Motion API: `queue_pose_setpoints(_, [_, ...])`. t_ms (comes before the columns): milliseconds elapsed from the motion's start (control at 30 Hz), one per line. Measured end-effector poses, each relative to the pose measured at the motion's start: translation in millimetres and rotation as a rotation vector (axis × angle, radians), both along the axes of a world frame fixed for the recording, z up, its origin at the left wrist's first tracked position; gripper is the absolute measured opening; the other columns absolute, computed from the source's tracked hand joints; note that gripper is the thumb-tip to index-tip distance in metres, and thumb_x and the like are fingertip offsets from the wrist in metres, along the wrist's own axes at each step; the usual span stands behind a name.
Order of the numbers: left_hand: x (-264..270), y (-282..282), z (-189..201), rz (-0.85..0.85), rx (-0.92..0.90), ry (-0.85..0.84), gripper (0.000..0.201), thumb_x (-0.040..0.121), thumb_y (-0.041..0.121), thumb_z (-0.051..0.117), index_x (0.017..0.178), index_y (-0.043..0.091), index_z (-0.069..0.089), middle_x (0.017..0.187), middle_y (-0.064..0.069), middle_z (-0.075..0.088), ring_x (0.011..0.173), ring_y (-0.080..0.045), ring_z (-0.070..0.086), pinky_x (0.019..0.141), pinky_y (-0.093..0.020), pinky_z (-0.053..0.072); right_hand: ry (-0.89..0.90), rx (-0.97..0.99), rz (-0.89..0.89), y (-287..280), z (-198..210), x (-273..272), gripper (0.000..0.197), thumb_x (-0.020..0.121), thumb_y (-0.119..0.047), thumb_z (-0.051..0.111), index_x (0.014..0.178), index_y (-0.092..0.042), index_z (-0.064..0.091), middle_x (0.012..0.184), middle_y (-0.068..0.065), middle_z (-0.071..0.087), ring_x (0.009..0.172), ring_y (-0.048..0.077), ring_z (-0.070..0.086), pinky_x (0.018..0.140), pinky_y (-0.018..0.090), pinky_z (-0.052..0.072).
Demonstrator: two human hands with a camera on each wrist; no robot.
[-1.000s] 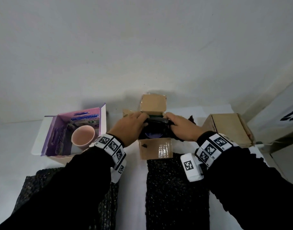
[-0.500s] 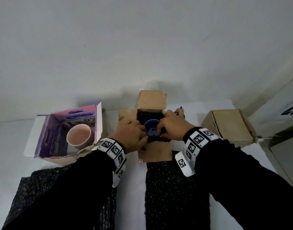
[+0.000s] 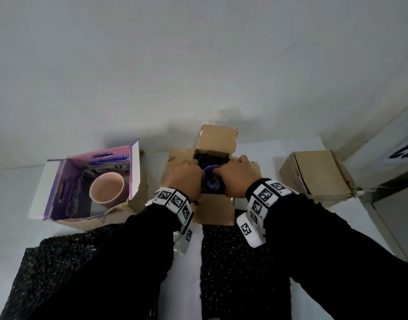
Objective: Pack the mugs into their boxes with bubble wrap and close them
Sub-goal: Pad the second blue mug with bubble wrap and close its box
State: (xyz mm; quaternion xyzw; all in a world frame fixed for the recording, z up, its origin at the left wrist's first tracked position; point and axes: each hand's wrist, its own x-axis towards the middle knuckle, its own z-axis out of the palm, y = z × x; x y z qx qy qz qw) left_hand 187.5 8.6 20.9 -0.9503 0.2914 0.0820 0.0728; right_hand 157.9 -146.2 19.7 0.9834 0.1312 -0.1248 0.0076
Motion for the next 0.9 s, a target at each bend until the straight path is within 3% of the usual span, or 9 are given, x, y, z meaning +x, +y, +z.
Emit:
queue_pose_setpoints(67, [2,-2,0,0.067,-0.036,0.032,0.019,0.09,0.032,0.059,0.104,0.022,0.067,0.11,-0.002,0.056,0.095,-0.022,0.058,0.074,-0.03,0.044,0.13,0.116,-0.023,-4,5,-2,0.005,0.09,-0.035,0.054,0.092,-0.039,0.057,0.09,-0.009,0.06,0.09,0.017,0.05,0.085,0.041,0.023])
queue_pose_setpoints(167, [0,-4,-4,0.035,-0.022,0.072,0.021,0.092,0.032,0.058,0.107,0.018,0.065,0.108,-0.003,0.055,0.092,-0.023,0.06,0.069,-0.031,0.045,0.185,0.072,0.02,-6,7,-10,0.032,0.097,-0.045,0.035,0.106,-0.039,0.065,0.098,-0.011,0.052,0.101,0.019,0.038,0.088,0.043,0.02])
queue_pose_setpoints(300, [-5,-1,-1,-0.044,-0.044,0.096,0.04,0.099,0.038,0.038,0.092,0.012,0.068,0.093,-0.006,0.061,0.077,-0.02,0.057,0.066,-0.033,0.047,0.11,-0.005,0.003,1,-3,-21,0.048,0.099,-0.046,0.022,0.118,-0.028,0.062,0.121,-0.003,0.05,0.113,0.024,0.032,0.097,0.046,0.019])
queue_pose_setpoints(400, [-9,8,5,-0.102,-0.095,0.117,0.037,0.096,0.033,0.039,0.083,0.012,0.066,0.082,-0.007,0.064,0.074,-0.022,0.055,0.073,-0.034,0.046,0.11,0.062,-0.038,0,-4,-23,0.044,0.097,-0.041,0.026,0.119,-0.024,0.06,0.126,-0.001,0.048,0.114,0.023,0.032,0.098,0.045,0.019])
queue_pose_setpoints(533, [-3,20,7,-0.138,0.041,0.021,0.029,0.091,0.036,0.044,0.105,0.039,0.069,0.093,0.008,0.065,0.103,-0.019,0.051,0.102,-0.041,0.028,0.014,0.135,-0.104,-10,3,-24,0.027,0.088,-0.033,0.05,0.112,-0.038,0.062,0.117,-0.004,0.047,0.115,0.022,0.037,0.092,0.041,0.024])
queue_pose_setpoints(633, [1,22,11,-0.072,0.02,0.021,0.022,0.091,0.038,0.055,0.109,0.04,0.067,0.11,0.006,0.058,0.112,-0.023,0.045,0.098,-0.038,0.032,-0.157,0.014,-0.159,-10,3,-26,0.021,0.082,-0.033,0.063,0.103,-0.035,0.06,0.113,-0.002,0.049,0.108,0.024,0.04,0.086,0.039,0.032])
queue_pose_setpoints(733, [1,15,17,0.043,-0.061,0.017,0.015,0.085,0.032,0.066,0.098,0.024,0.067,0.101,-0.001,0.063,0.097,-0.024,0.057,0.081,-0.034,0.048,-0.199,0.008,-0.15,-3,2,-26,0.017,0.083,-0.029,0.064,0.099,-0.027,0.06,0.105,-0.001,0.058,0.102,0.025,0.05,0.083,0.037,0.039])
queue_pose_setpoints(800, [0,11,16,0.101,-0.022,0.044,0.013,0.087,0.029,0.065,0.094,0.019,0.07,0.094,-0.003,0.065,0.089,-0.023,0.061,0.073,-0.031,0.049,-0.207,-0.034,-0.079,2,1,-26,0.014,0.088,-0.029,0.058,0.099,-0.024,0.066,0.099,-0.001,0.065,0.099,0.024,0.055,0.083,0.035,0.039])
queue_pose_setpoints(900, [-4,10,5,0.013,0.103,-0.019,0.024,0.091,0.038,0.055,0.093,0.023,0.073,0.091,-0.001,0.065,0.096,-0.023,0.055,0.088,-0.037,0.045,-0.17,-0.12,0.027,4,1,-26,0.02,0.093,-0.029,0.051,0.098,-0.024,0.07,0.096,0.002,0.069,0.095,0.024,0.059,0.087,0.035,0.037])
